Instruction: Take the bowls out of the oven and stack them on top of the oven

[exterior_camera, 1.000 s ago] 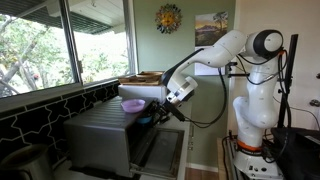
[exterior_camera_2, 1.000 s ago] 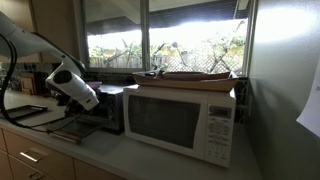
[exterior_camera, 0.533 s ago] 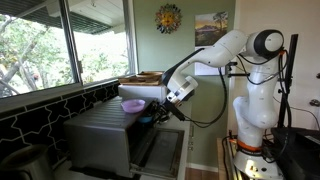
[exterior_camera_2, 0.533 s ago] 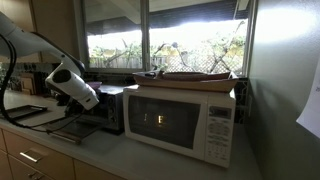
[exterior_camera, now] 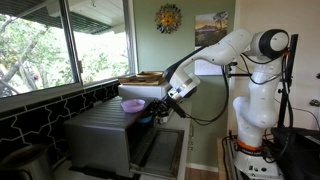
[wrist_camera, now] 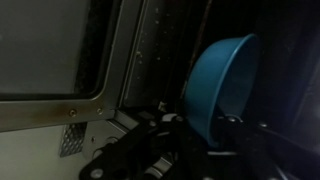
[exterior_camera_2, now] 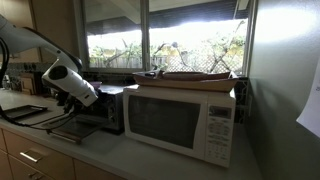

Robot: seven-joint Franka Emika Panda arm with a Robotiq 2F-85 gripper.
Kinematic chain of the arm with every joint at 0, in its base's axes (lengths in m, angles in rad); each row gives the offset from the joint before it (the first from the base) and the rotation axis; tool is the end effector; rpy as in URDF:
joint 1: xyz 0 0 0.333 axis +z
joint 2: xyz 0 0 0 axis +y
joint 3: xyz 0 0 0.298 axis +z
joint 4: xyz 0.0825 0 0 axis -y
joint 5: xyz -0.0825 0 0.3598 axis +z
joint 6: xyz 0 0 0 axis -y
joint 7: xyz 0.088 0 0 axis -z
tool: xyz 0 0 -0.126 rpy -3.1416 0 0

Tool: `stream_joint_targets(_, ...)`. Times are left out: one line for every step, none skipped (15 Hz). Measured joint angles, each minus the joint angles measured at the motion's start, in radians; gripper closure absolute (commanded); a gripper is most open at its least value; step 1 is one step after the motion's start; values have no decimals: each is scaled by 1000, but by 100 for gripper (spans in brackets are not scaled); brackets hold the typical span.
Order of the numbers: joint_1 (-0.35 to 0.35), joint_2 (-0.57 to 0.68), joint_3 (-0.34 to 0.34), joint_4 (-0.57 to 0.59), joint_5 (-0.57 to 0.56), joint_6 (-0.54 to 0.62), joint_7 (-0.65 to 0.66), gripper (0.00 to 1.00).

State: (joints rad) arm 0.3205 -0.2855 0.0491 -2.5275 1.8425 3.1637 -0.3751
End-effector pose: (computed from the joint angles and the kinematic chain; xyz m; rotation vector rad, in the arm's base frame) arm 0.4140 0.0666 0.3879 -2.0053 1.2342 -0.7184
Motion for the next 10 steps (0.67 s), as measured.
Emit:
stream_joint_targets(0, -8, 1, -1, 0, 0, 0, 85)
stream_joint_targets(0, -16, 1, -5, -1, 0, -1, 90)
stream_joint_targets(1, -23, 2, -7, -4, 0, -1, 100)
stream_joint_targets(1, -29, 2, -9, -7, 0, -1, 98)
stream_joint_targets(2, -34, 2, -11, -11, 0, -1, 99)
stream_joint_targets(4, -39, 2, -14, -16, 0, -1, 100)
stream_joint_targets(6, -40, 2, -21, -26, 0, -1, 99)
stream_joint_targets(8, -40, 2, -28, -36, 0, -1, 99)
stream_joint_targets(10, -40, 2, -35, -49, 0, -1, 99)
stream_joint_targets(13, -42, 2, -43, -67, 0, 0, 99)
